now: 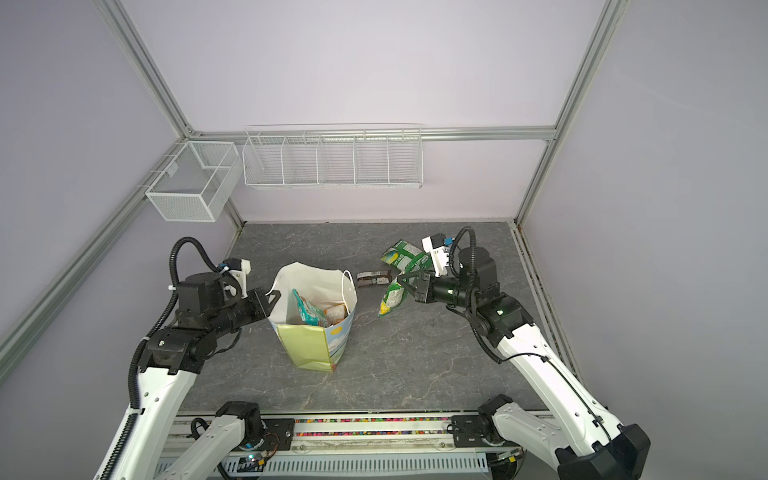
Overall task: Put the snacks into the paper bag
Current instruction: 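Lift the green Fox's Spring Tea packet off the table with the right gripper, then carry the green packet with the right gripper over the bag's opening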
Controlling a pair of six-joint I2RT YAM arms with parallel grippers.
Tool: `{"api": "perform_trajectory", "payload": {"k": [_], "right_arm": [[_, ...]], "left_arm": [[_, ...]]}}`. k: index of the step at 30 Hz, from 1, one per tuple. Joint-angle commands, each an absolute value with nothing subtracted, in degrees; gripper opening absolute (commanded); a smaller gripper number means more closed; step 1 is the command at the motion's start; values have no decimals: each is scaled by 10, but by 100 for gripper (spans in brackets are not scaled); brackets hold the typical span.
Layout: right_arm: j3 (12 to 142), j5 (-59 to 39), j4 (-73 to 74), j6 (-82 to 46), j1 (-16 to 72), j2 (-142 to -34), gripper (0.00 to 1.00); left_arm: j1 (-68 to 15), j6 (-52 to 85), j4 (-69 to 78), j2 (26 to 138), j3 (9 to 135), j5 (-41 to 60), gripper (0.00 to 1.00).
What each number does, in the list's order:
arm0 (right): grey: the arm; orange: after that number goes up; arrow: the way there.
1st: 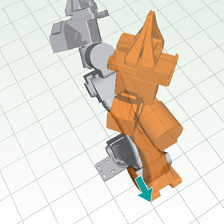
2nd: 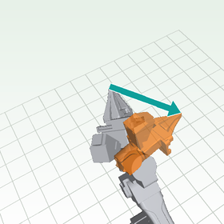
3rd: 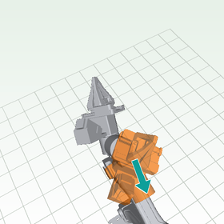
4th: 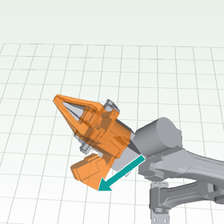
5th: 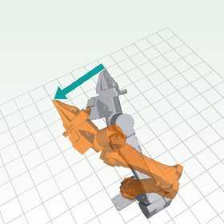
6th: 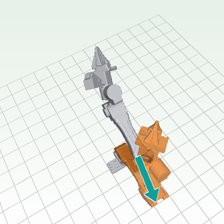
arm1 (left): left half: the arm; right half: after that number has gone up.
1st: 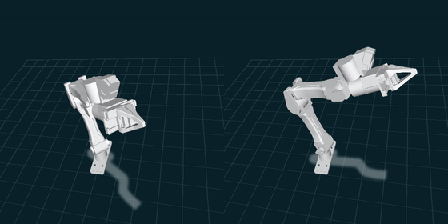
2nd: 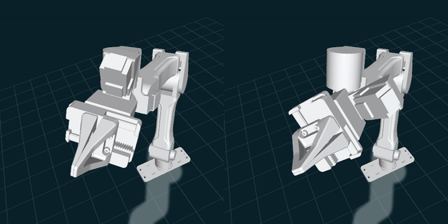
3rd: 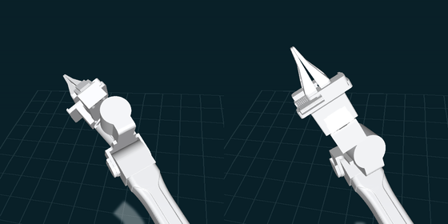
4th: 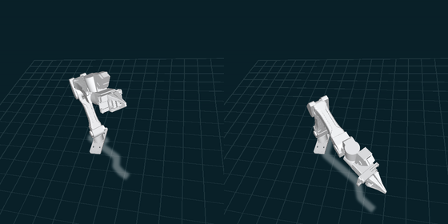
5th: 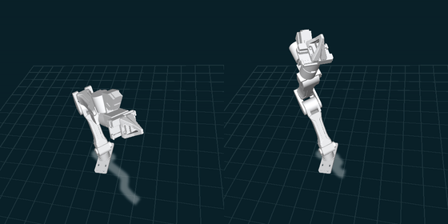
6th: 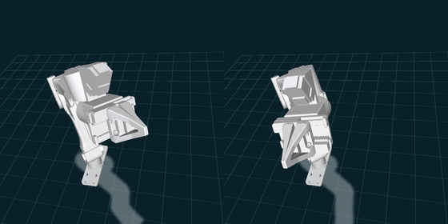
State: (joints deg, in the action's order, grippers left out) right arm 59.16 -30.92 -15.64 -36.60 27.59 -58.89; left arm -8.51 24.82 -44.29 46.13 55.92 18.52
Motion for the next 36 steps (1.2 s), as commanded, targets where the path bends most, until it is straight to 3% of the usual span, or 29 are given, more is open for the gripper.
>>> {"api": "perform_trajectory", "payload": {"k": [1,36], "right_arm": [[613,-317,-144,-353,282,-574,7],[742,-374,-119,-334,361,-554,7]], "left_arm": [[-81,254,-419,459,568,196,0],[-81,269,-419,453,569,191,0]]}}
